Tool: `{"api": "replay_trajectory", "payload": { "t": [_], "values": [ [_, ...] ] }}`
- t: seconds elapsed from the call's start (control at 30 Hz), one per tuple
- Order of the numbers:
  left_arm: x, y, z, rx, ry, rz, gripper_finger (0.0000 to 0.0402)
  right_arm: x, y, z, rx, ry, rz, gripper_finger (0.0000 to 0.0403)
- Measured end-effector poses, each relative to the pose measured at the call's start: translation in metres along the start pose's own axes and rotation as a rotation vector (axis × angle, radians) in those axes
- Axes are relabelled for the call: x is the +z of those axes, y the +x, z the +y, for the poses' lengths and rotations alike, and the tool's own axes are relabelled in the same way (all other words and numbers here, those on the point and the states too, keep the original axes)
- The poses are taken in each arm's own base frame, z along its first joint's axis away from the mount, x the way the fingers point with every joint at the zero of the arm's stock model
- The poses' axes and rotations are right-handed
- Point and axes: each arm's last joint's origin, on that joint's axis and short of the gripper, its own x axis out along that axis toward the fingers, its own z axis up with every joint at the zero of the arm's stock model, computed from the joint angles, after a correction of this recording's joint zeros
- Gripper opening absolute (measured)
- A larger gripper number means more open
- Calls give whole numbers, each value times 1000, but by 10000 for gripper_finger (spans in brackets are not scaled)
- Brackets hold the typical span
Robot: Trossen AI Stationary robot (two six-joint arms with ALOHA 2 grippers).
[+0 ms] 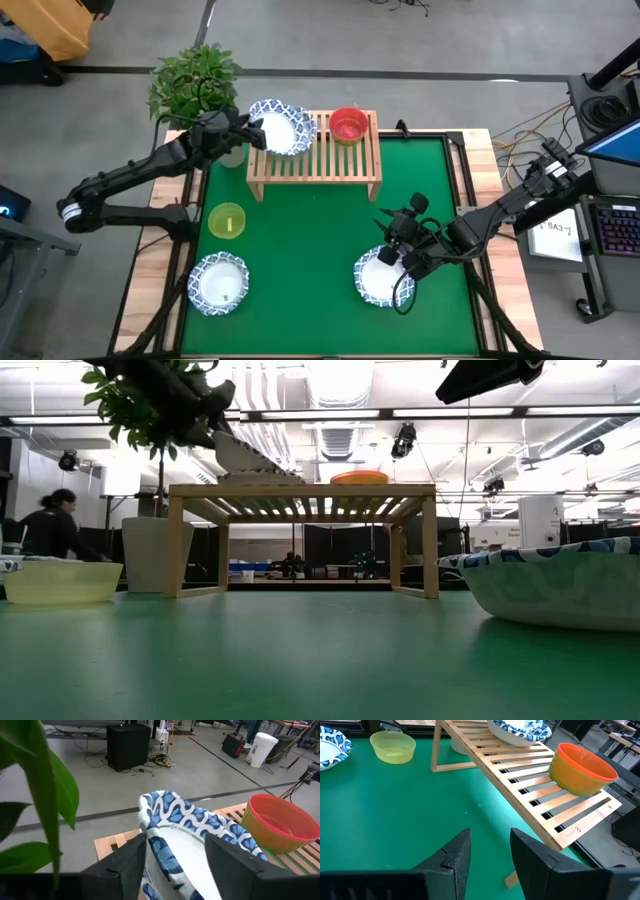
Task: Place and stack bowls onto a shelf
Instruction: Stack the white patterned bowl on top of the white patterned bowl on the shelf
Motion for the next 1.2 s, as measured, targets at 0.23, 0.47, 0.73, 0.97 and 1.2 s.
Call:
{"api": "replay_trajectory", "payload": {
  "t": [0.23,0.47,0.73,0.97,1.2],
  "values": [
    [4,-8,2,-11,-2,-24,230,0,0,0,1,11,-1,128],
    [4,-8,2,-11,-3,-24,249,0,0,0,1,12,-1,128],
    [0,1,-2,-16,-21,-4,287,0,0,0,1,11,-1,128],
    [4,1,-3,-37,-13,-12,305,0,0,0,0,9,-1,128],
    [18,-4,-6,-23,52,24,302,0,0,0,-1,6,1,128]
  ]
}}
